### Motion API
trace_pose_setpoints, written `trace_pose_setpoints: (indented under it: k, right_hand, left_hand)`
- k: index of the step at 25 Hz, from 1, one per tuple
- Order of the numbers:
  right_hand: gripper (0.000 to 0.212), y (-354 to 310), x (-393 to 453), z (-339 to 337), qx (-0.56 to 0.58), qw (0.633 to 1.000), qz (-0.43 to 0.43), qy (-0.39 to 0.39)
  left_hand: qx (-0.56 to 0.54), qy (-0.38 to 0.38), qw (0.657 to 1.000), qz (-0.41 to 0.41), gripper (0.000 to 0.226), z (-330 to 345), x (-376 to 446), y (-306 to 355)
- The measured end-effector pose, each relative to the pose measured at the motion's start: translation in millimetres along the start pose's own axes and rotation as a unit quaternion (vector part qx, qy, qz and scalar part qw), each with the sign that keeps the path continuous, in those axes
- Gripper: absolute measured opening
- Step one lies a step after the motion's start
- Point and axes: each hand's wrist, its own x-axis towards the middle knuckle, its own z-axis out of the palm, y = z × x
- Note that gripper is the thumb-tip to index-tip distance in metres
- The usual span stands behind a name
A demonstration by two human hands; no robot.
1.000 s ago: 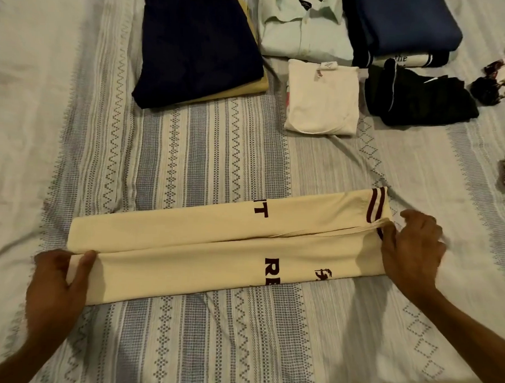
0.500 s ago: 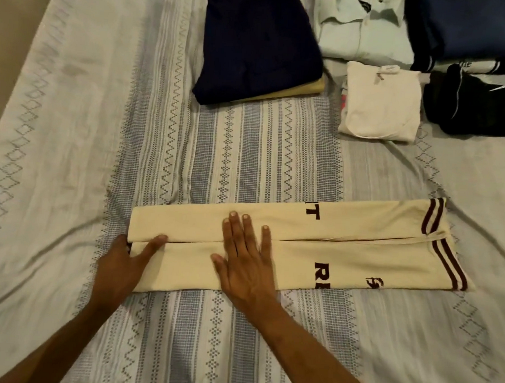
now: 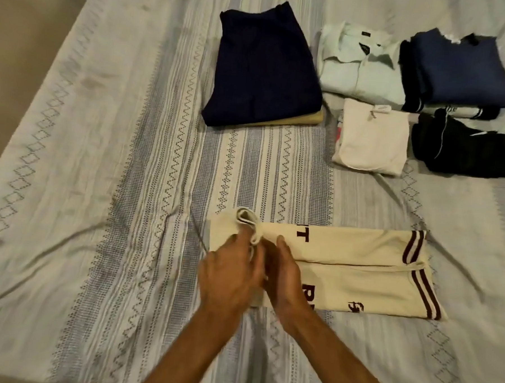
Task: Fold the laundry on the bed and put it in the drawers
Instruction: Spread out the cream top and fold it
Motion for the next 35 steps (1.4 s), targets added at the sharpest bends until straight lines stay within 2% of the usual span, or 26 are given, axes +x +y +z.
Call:
trace_pose_setpoints:
  k: [1, 3, 4, 6, 8, 12, 17, 20, 21, 23, 24, 26, 28, 29, 32, 35]
  right_hand:
    - [0.052, -12, -1, -12, 0.072, 0.996, 0.059, 0.018]
    - [0.054, -32, 3, -43, 0.109, 0.984, 0.136, 0.049]
    - [0.054, -39, 5, -58, 0.106, 0.980, 0.159, 0.060]
    - [0.053, -50, 7, -78, 0.080, 0.979, 0.176, 0.060]
    - [0.052, -61, 5, -86, 0.049, 0.982, 0.177, 0.043]
    - [0.046, -80, 0, -94, 0.079, 0.982, 0.170, 0.023]
    - [0.065, -88, 10, -118, 0.057, 0.978, 0.202, 0.005]
    - [0.048, -84, 17, -120, -0.021, 0.982, 0.185, 0.021]
    - [0.040, -81, 19, -120, -0.037, 0.984, 0.172, 0.029]
    - [0.028, -75, 21, -120, -0.064, 0.987, 0.141, 0.034]
    - [0.025, -71, 22, -120, -0.075, 0.989, 0.125, 0.030]
    - [0.022, -68, 22, -124, -0.102, 0.989, 0.097, 0.037]
    - [0.021, -67, 24, -131, -0.144, 0.986, 0.065, 0.048]
    - [0.020, -68, 25, -135, -0.159, 0.985, 0.050, 0.051]
    - [0.018, -67, 28, -144, -0.188, 0.980, 0.029, 0.055]
    - [0.020, -64, 32, -147, -0.232, 0.971, 0.017, 0.052]
  left_hand:
    - [0.037, -0.046, 0.998, -0.012, 0.039, 22, 5, 22]
    - [0.093, -0.122, 0.987, -0.038, 0.032, 63, 15, 56]
    - [0.118, -0.129, 0.984, -0.034, 0.025, 79, 17, 68]
    - [0.131, -0.112, 0.985, -0.030, 0.025, 103, 15, 77]
    - [0.134, -0.140, 0.980, -0.034, 0.021, 109, 8, 86]
    - [0.150, -0.107, 0.983, -0.004, 0.028, 118, 2, 102]
    - [0.113, -0.132, 0.982, -0.075, 0.022, 137, 11, 122]
    - [0.081, -0.142, 0.983, -0.079, 0.031, 125, 9, 116]
    - [0.084, -0.126, 0.988, -0.039, 0.034, 114, 6, 111]
    - [0.079, -0.041, 0.996, 0.016, 0.037, 98, -2, 84]
    - [0.062, 0.005, 0.998, -0.006, 0.038, 92, -4, 64]
    - [-0.014, 0.055, 0.988, -0.142, 0.045, 83, -3, 23]
    - [-0.151, 0.015, 0.947, -0.284, 0.049, 80, 0, -9]
    - [-0.202, -0.011, 0.927, -0.317, 0.046, 82, 0, -18]
    - [-0.284, -0.033, 0.891, -0.352, 0.041, 83, 2, -31]
    - [-0.274, -0.076, 0.896, -0.342, 0.047, 81, 5, -34]
